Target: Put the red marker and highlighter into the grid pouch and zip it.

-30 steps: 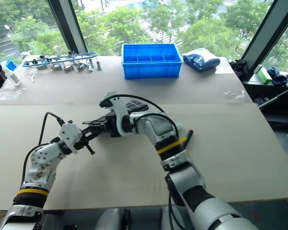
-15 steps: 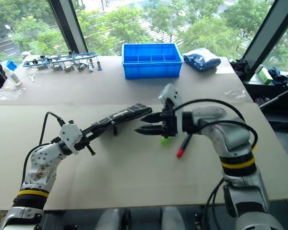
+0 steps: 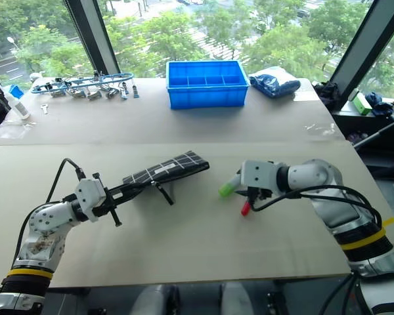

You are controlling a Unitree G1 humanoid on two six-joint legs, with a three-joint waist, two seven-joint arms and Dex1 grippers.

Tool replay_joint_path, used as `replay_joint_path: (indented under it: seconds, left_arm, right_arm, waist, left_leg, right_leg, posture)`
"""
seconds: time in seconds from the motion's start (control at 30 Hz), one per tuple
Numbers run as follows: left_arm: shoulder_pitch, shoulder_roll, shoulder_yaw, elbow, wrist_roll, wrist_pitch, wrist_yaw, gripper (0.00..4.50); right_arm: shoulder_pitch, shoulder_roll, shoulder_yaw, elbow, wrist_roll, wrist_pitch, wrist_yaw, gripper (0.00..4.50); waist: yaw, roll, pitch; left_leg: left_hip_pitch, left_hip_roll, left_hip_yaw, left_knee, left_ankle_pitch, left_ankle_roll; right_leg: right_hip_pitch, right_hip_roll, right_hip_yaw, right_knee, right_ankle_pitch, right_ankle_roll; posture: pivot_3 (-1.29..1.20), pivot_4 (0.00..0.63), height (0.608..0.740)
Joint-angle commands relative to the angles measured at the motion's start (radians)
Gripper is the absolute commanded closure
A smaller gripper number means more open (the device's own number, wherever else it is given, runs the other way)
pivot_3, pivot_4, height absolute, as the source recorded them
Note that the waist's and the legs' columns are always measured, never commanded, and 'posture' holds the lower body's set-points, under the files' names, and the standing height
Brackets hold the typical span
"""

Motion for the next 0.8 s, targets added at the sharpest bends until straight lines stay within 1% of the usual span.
replay_joint_path:
  seconds: [0.03, 0.1, 0.23, 0.43, 0.6, 0.8]
  left_arm:
    - [0.007, 0.022, 0.039, -0.029, -0.022, -0.006, -0.010, 4.50]
    - [0.014, 0.023, 0.041, -0.030, -0.022, -0.007, -0.010, 4.50]
    - [0.018, 0.014, 0.038, -0.032, -0.016, -0.006, -0.008, 4.50]
    - [0.000, 0.000, 0.031, -0.016, -0.010, -0.009, -0.003, 4.50]
    - [-0.004, -0.008, 0.033, -0.013, -0.009, -0.012, 0.002, 4.50]
    - [0.002, -0.020, 0.033, -0.023, -0.003, -0.015, 0.019, 4.50]
  right_arm:
    - [-0.033, -0.057, -0.058, 0.083, 0.014, -0.108, 0.079, 1.75]
    - [-0.047, -0.081, -0.071, 0.110, 0.025, -0.149, 0.117, 1.75]
    - [-0.077, -0.102, -0.040, 0.168, -0.030, -0.273, 0.156, 1.75]
    - [-0.157, -0.071, 0.019, 0.294, -0.132, -0.419, 0.175, 1.75]
    - [-0.230, -0.041, 0.078, 0.439, -0.232, -0.556, 0.157, 1.75]
    - [-0.280, -0.004, 0.102, 0.527, -0.261, -0.640, 0.174, 1.75]
  waist:
    - [0.004, 0.000, 0.000]
    - [0.006, 0.000, 0.000]
    - [0.005, 0.000, 0.000]
    - [0.003, 0.000, 0.000]
    - [0.002, 0.000, 0.000]
    - [0.002, 0.000, 0.000]
  left_leg:
    - [0.000, 0.000, 0.000, 0.000, 0.000, 0.000]
    - [0.000, 0.000, 0.001, 0.000, 0.000, 0.000]
    - [0.001, 0.001, 0.002, 0.000, 0.000, 0.000]
    - [0.002, 0.001, 0.004, 0.000, 0.000, 0.000]
    - [0.002, 0.001, 0.005, 0.000, 0.000, 0.000]
    - [0.002, 0.001, 0.005, 0.000, 0.000, 0.000]
  right_leg:
    - [0.000, 0.000, 0.000, 0.000, 0.000, 0.000]
    - [0.000, -0.001, 0.001, 0.000, 0.000, 0.000]
    - [0.000, 0.000, 0.002, 0.000, 0.000, 0.000]
    - [0.000, 0.001, 0.003, 0.001, 0.000, 0.000]
    - [0.000, 0.000, 0.003, 0.001, 0.000, 0.000]
    - [0.000, 0.000, 0.003, 0.001, 0.000, 0.000]
  posture:
    - [0.00, 0.150, 0.740]
    - [0.00, 0.150, 0.740]
    - [0.00, 0.150, 0.740]
    - [0.00, 0.150, 0.740]
    - [0.00, 0.150, 0.740]
    - [0.00, 0.150, 0.740]
